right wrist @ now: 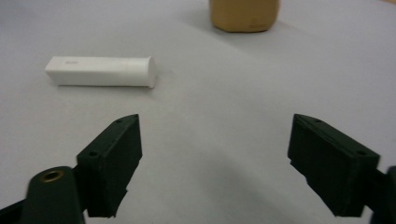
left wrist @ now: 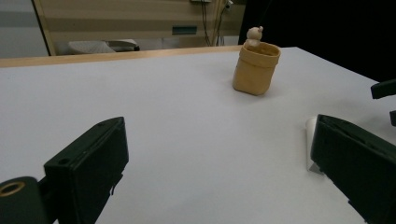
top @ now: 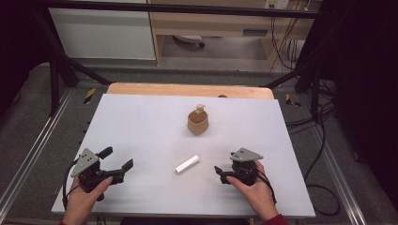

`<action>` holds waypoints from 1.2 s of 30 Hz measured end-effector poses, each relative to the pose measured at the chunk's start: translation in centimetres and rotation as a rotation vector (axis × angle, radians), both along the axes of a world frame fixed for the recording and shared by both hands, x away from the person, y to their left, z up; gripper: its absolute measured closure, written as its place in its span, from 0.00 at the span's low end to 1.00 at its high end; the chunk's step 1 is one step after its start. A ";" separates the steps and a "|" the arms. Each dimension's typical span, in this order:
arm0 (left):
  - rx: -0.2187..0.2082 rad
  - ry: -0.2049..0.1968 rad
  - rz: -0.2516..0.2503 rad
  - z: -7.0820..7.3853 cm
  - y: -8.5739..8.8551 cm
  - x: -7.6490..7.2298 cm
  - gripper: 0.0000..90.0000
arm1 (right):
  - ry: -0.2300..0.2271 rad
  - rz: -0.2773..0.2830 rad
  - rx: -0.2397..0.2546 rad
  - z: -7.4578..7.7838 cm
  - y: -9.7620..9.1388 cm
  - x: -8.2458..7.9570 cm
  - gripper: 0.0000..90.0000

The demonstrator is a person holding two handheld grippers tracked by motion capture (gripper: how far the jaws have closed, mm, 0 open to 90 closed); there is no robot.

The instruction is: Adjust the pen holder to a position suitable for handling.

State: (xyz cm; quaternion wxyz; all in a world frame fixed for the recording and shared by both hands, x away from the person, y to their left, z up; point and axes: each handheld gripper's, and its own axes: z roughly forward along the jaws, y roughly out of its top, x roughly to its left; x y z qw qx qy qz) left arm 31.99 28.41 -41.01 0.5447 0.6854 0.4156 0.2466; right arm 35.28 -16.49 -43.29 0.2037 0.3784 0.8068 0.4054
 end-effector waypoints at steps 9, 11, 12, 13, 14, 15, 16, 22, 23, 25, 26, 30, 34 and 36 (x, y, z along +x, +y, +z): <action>-0.001 0.003 0.005 0.0 0.1 0.0 0.05 | -0.005 0.055 -0.051 -0.3 1.6 1.7 0.52; 0.000 0.001 0.001 0.0 0.0 0.0 0.05 | -0.015 0.056 -0.067 -0.5 1.9 2.0 0.60; 0.000 0.001 0.000 0.1 0.0 0.0 0.05 | -0.025 0.057 -0.071 -0.5 2.1 2.3 0.68; 0.002 0.001 -0.002 0.1 0.0 0.0 0.05 | -0.027 0.056 -0.069 -0.6 2.3 2.4 0.72; 0.004 0.000 -0.003 0.1 0.0 0.0 0.05 | -0.030 0.059 -0.075 -0.6 2.4 2.5 0.76; 0.007 -0.004 -0.005 0.1 -0.1 0.0 0.05 | -0.030 0.059 -0.075 -0.6 2.4 2.5 0.76; 0.006 -0.005 -0.007 0.2 -0.1 -0.1 0.05 | -0.035 0.058 -0.076 -0.6 2.6 2.6 0.80; 0.020 -0.007 -0.016 0.2 -0.4 -0.2 0.05 | -0.036 0.046 -0.031 -0.8 3.5 3.9 0.99; 0.023 -0.006 -0.020 0.1 -0.5 -0.2 0.05 | -0.034 0.051 -0.026 -0.8 3.7 4.1 1.00; 0.024 -0.006 -0.022 0.1 -0.5 -0.1 0.05 | -0.030 0.062 -0.025 -1.1 4.2 4.4 1.00; 0.024 -0.005 -0.024 0.1 -0.5 -0.1 0.05 | -0.030 0.062 -0.025 -1.1 4.2 4.4 1.00; 0.022 0.002 -0.031 0.0 -0.6 -0.1 0.05 | -0.009 0.055 -0.016 -1.5 4.8 5.1 1.00; 0.026 0.005 -0.032 0.0 -0.7 -0.1 0.05 | 0.026 0.063 0.008 -1.9 5.5 5.5 1.00; 0.028 0.007 -0.033 0.0 -0.7 -0.1 0.05 | 0.031 0.077 0.010 -1.9 5.9 5.4 1.00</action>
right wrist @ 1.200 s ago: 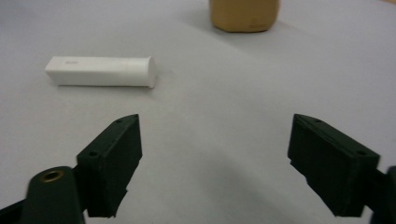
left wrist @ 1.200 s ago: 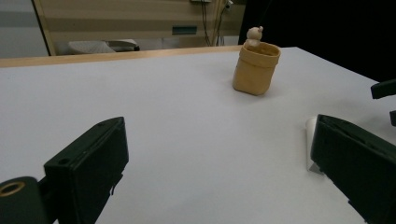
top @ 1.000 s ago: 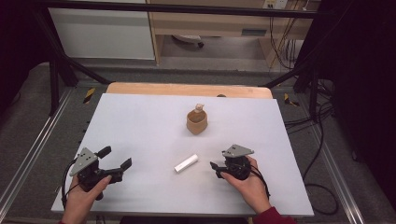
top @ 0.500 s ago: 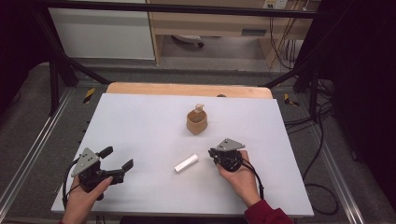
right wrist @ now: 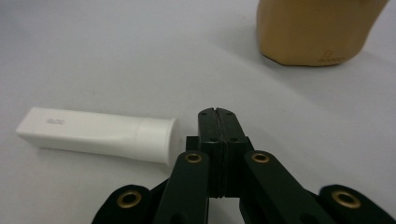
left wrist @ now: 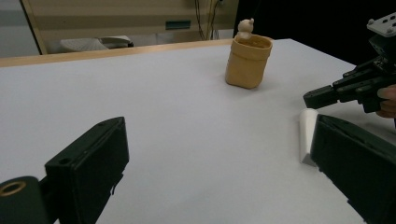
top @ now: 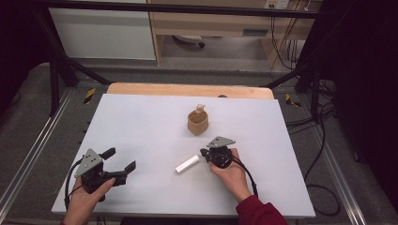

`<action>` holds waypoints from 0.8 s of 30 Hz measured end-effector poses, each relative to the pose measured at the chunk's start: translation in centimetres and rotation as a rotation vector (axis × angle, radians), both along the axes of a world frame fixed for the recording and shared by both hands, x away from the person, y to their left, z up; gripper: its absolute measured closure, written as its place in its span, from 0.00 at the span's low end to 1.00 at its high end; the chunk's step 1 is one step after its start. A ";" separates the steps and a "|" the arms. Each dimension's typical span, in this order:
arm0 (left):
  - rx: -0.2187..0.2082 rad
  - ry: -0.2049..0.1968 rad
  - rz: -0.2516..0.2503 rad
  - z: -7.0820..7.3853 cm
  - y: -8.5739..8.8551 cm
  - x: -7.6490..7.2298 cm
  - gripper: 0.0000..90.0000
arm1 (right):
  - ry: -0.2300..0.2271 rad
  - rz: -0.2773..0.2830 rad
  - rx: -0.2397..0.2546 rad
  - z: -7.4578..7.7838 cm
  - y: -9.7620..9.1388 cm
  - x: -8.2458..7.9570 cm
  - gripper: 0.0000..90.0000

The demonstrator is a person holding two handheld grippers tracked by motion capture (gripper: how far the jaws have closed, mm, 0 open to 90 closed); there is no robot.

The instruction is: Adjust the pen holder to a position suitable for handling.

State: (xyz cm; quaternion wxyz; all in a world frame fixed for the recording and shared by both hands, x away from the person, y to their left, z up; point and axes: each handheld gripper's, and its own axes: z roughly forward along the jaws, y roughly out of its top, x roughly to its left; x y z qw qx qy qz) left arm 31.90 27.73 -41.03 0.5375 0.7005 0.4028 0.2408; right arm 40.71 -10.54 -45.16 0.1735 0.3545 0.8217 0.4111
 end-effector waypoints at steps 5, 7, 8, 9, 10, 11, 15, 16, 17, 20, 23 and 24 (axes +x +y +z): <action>0.004 0.004 -0.001 0.0 0.0 0.0 0.05 | 0.010 0.018 -0.004 0.0 0.7 -0.3 1.00; 0.006 0.003 -0.001 -0.1 -0.1 0.0 0.05 | 0.021 0.023 0.001 -0.1 0.9 -0.5 1.00; 0.006 0.004 -0.002 -0.1 -0.1 0.0 0.05 | 0.021 0.023 0.001 -0.1 0.9 -0.5 1.00; 0.008 0.004 -0.003 -0.1 -0.1 0.0 0.05 | 0.023 0.025 0.006 -0.1 1.0 -0.5 1.00; 0.009 0.004 -0.003 -0.1 -0.1 0.0 0.05 | 0.022 0.028 0.000 -0.1 1.0 -0.5 1.00; 0.010 0.004 -0.004 -0.1 -0.1 0.0 0.05 | 0.026 0.029 0.005 0.0 1.1 -0.6 1.00; 0.011 0.005 -0.004 -0.1 -0.1 0.0 0.05 | 0.041 0.041 0.016 -0.1 1.5 -1.0 1.00; 0.011 0.005 -0.004 -0.1 -0.1 0.0 0.05 | 0.041 0.041 0.016 -0.1 1.5 -1.0 1.00; 0.010 0.006 -0.004 -0.1 -0.1 0.0 0.05 | 0.042 0.045 0.018 -0.1 1.7 -1.0 1.00; 0.012 0.006 -0.005 -0.1 -0.1 0.0 0.05 | 0.050 0.065 0.019 -0.2 2.5 -1.5 1.00; 0.014 0.008 -0.006 -0.1 -0.1 0.0 0.05 | 0.047 0.072 0.020 -0.3 2.9 -1.7 1.00; 0.014 0.008 -0.006 -0.1 -0.2 0.0 0.05 | 0.046 0.078 0.014 -0.3 3.2 -1.8 1.00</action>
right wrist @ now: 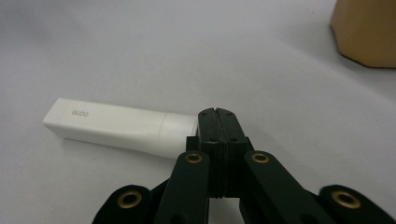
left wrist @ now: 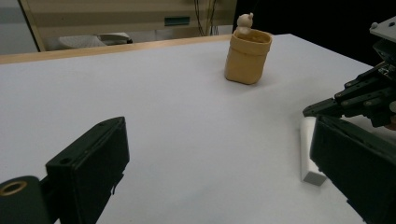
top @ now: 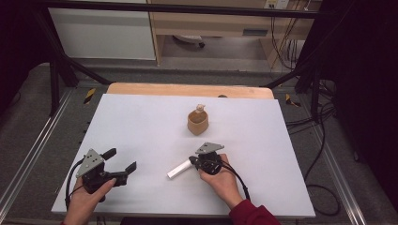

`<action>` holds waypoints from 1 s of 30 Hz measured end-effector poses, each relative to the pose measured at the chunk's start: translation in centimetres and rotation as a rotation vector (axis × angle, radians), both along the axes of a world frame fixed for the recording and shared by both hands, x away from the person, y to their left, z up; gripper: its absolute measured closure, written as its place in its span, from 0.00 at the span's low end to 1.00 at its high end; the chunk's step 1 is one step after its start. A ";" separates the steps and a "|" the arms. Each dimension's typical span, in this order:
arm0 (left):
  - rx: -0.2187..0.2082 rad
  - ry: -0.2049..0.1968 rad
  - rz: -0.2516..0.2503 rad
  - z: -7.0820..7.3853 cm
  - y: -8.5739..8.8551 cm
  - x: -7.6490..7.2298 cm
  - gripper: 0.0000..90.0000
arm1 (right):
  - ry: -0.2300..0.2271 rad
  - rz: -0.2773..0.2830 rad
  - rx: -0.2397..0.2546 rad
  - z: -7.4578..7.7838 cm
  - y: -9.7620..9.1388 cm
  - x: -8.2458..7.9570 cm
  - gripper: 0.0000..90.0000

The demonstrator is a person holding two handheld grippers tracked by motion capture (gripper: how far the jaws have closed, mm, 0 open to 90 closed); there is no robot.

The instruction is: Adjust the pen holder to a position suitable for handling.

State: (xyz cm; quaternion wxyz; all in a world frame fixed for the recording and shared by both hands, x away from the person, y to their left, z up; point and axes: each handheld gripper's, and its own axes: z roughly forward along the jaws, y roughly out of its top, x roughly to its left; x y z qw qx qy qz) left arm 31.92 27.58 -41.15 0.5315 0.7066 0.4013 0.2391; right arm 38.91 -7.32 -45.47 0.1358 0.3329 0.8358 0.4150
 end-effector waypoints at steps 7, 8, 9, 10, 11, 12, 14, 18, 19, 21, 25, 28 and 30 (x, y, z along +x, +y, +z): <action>0.001 0.004 0.000 0.0 0.0 0.0 0.05 | 0.017 0.027 0.015 -0.1 1.3 -0.7 1.00; 0.001 0.004 0.000 -0.1 0.0 0.0 0.06 | 0.017 0.034 0.012 -0.1 1.7 -1.0 1.00; 0.004 0.006 0.000 -0.1 0.0 0.0 0.06 | 0.017 0.034 0.012 -0.1 1.7 -1.0 1.00; 0.007 0.007 -0.001 -0.1 0.0 0.0 0.06 | 0.017 0.033 0.009 -0.1 1.8 -1.1 1.00; 0.008 0.007 -0.001 -0.1 0.0 0.0 0.06 | 0.020 0.034 0.009 -0.1 2.1 -1.4 1.00; 0.008 0.007 -0.001 -0.1 0.0 0.0 0.06 | 0.020 0.034 0.009 -0.1 2.1 -1.4 1.00; 0.009 0.007 -0.001 -0.1 0.0 0.0 0.06 | 0.027 0.038 0.008 -0.1 2.3 -1.6 1.00; 0.010 0.009 -0.001 -0.1 0.0 0.0 0.06 | 0.032 0.046 0.015 0.0 2.8 -2.2 1.00; 0.010 0.009 -0.001 -0.1 0.0 0.0 0.06 | 0.033 0.052 0.017 0.0 3.2 -2.4 1.00; 0.011 0.009 -0.001 -0.1 0.0 0.0 0.06 | 0.033 0.055 0.018 0.0 3.3 -2.5 1.00; 0.013 0.010 -0.002 -0.1 -0.1 0.1 0.06 | 0.038 0.074 0.016 -0.1 4.2 -3.1 1.00; 0.012 0.014 -0.004 -0.2 -0.1 0.1 0.06 | 0.042 0.089 0.020 -0.1 4.9 -3.6 1.00; 0.015 0.013 -0.004 -0.2 -0.2 0.0 0.06 | 0.045 0.093 0.020 -0.1 5.0 -3.7 1.00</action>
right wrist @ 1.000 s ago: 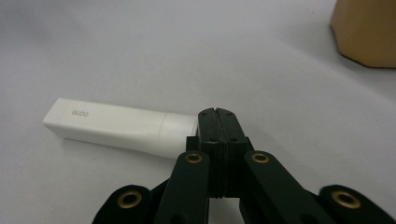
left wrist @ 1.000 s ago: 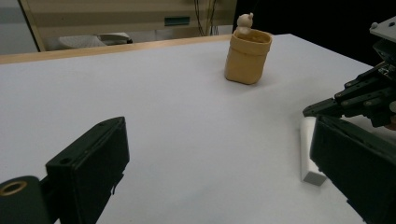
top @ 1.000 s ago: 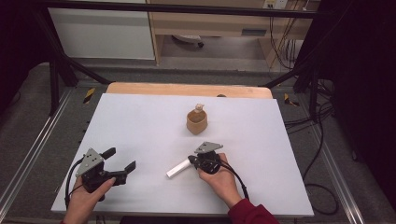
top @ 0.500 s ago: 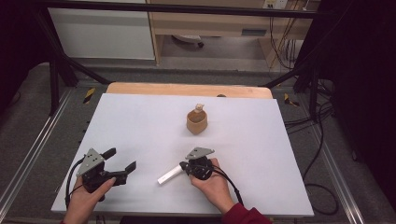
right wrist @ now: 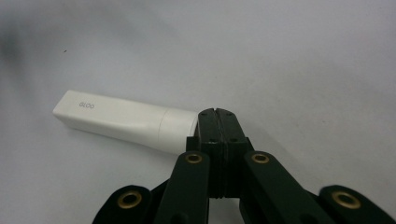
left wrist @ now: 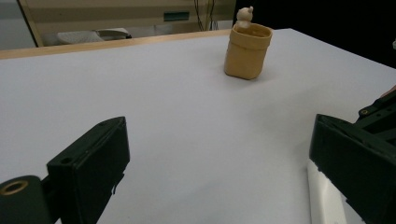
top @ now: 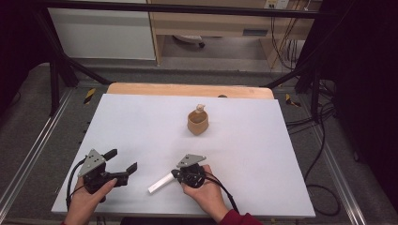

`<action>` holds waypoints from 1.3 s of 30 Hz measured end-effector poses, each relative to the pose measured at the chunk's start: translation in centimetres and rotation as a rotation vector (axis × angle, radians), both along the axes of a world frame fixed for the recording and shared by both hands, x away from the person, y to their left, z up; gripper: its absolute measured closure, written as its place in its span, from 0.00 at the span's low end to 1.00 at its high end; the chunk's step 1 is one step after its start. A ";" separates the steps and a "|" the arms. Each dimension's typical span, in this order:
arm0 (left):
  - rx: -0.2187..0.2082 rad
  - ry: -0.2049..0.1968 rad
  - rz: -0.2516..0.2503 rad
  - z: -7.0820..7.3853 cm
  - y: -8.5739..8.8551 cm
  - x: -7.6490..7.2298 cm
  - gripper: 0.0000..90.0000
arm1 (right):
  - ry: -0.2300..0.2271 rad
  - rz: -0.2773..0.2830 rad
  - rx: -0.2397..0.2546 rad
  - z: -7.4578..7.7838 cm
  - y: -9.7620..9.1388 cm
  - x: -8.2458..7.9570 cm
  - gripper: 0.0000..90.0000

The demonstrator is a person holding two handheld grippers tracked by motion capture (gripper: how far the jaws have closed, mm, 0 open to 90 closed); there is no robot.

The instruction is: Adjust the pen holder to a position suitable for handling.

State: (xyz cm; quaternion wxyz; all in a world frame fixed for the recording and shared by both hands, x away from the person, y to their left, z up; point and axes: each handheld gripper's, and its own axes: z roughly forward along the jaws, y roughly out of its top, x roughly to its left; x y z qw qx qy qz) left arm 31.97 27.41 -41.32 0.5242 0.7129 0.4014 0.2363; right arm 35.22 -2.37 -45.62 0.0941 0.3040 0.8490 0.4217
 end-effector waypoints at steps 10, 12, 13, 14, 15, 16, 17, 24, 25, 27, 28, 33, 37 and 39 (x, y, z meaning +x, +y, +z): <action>0.004 0.002 -0.008 -0.1 -0.1 0.0 0.06 | -0.014 0.016 -0.011 0.0 0.8 -0.6 1.00; 0.009 -0.002 -0.008 0.0 -0.1 0.0 0.06 | -0.018 0.008 -0.007 0.1 0.5 -0.4 1.00; 0.009 -0.002 -0.009 0.0 -0.1 0.0 0.06 | -0.020 0.003 -0.007 0.1 0.4 -0.4 1.00; 0.009 -0.002 -0.010 0.0 -0.1 0.0 0.06 | -0.022 0.001 -0.005 0.1 0.2 -0.4 1.00; 0.009 -0.003 -0.011 0.0 -0.2 -0.1 0.06 | -0.022 -0.004 -0.004 0.1 0.0 -0.4 1.00; 0.009 -0.002 -0.013 0.0 -0.2 -0.1 0.06 | -0.025 -0.011 0.000 0.2 -0.3 -0.3 1.00; 0.008 0.000 -0.016 0.0 -0.2 -0.1 0.06 | -0.032 -0.015 0.000 0.3 -0.5 -0.3 1.00; 0.002 -0.004 -0.024 0.1 -0.3 -0.1 0.06 | -0.056 -0.061 0.031 1.2 -2.5 -0.1 1.00; 0.004 -0.004 -0.025 0.1 -0.4 -0.1 0.06 | -0.073 -0.078 0.044 1.6 -3.3 0.1 0.97; 0.008 0.002 -0.029 0.0 -0.4 0.0 0.06 | -0.089 -0.098 0.073 2.1 -4.1 0.2 0.92; 0.008 0.004 -0.030 0.0 -0.4 -0.1 0.06 | -0.089 -0.098 0.073 2.1 -4.1 0.2 0.92; 0.006 0.000 -0.033 0.1 -0.5 -0.2 0.05 | -0.133 -0.158 0.100 3.4 -6.3 0.6 0.76; -0.003 0.007 -0.043 0.1 -0.6 -0.4 0.05 | -0.150 -0.221 0.106 4.3 -8.2 0.8 0.53; -0.003 0.007 -0.054 0.1 -0.8 -0.5 0.05 | -0.153 -0.245 0.102 4.6 -9.2 1.0 0.37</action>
